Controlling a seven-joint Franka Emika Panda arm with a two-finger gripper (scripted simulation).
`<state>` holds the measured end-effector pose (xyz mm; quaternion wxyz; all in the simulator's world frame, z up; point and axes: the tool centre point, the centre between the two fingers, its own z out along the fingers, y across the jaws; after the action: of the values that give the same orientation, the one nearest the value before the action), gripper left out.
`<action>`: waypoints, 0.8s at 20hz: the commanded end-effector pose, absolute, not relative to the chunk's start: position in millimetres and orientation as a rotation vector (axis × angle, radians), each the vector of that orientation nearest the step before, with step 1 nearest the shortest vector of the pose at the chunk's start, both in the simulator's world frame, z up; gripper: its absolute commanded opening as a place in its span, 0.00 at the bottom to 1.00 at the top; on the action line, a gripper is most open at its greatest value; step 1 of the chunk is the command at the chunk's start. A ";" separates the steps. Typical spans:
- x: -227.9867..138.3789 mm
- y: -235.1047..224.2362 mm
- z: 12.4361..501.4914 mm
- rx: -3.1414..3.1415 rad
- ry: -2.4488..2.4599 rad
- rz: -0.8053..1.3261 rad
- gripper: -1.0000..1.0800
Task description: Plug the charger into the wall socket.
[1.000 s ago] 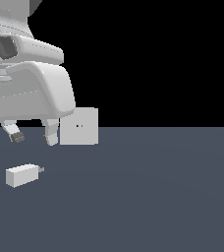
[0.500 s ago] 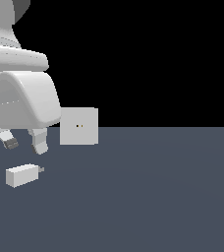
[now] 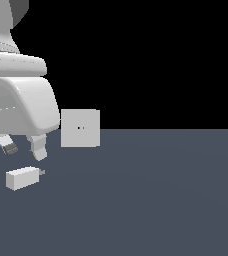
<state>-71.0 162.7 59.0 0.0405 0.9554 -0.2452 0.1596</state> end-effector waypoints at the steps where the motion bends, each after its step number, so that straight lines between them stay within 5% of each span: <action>1: -71.4 162.5 53.2 2.926 -0.751 0.488 0.96; 15: -71.4 162.5 11.7 2.925 -0.755 0.487 0.96; 16: -71.4 162.5 11.7 2.925 -0.755 0.487 0.00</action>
<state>-71.8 162.3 12.3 0.0413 0.9552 -0.2465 0.1586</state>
